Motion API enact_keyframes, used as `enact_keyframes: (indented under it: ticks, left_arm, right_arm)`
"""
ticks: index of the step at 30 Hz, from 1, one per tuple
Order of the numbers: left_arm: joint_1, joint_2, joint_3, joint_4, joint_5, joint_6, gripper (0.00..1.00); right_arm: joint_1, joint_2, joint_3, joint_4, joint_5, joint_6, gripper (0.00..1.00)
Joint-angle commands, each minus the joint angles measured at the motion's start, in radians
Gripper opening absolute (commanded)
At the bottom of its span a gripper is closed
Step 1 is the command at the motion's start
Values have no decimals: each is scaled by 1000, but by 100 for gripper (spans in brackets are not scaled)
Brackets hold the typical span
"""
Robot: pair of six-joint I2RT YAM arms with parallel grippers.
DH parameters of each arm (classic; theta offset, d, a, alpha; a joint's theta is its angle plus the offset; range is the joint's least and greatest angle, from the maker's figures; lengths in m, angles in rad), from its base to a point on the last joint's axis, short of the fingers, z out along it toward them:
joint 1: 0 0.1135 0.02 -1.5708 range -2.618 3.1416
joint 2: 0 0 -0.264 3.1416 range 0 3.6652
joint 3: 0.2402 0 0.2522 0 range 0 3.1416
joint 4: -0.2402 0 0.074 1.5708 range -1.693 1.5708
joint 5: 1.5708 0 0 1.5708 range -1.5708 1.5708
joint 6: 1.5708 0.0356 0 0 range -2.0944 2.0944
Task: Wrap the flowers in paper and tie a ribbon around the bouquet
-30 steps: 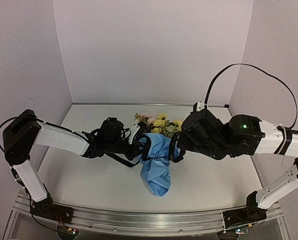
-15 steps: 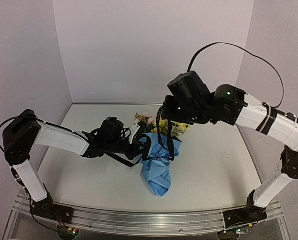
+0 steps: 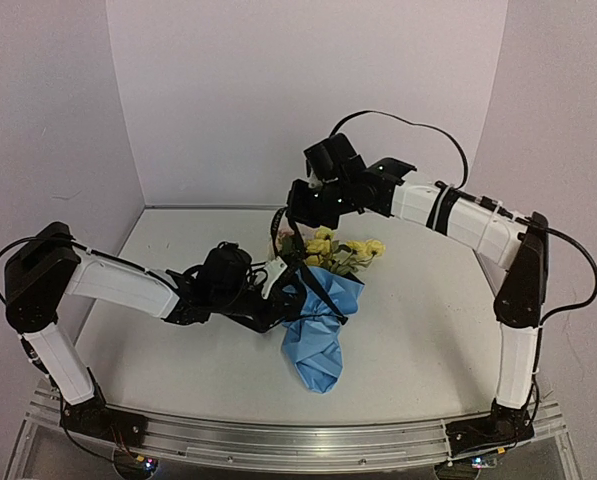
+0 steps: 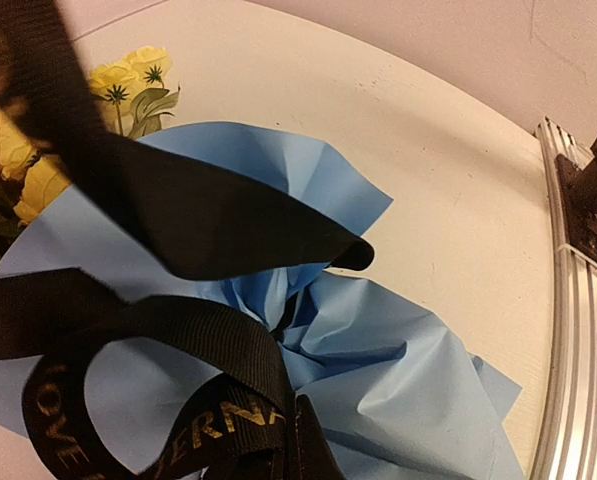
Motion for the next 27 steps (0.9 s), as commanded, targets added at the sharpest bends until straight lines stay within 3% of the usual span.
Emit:
enact_keyframes:
  ticks: [1, 10, 16, 27]
  left_arm:
    - [-29, -54, 8, 4, -50, 103, 0]
    - [-93, -77, -12, 18, -136, 207, 0]
    - [-107, -90, -36, 58, -155, 234, 1]
    - [-107, -52, -27, 86, -223, 230, 0]
  right_arm:
    - [-2, 80, 140, 50, -164, -69, 0]
    - [-5, 178, 208, 46, -335, -144, 2]
    - [-4, 205, 177, 44, -351, -153, 5]
    - [-5, 73, 24, 30, -273, -199, 46]
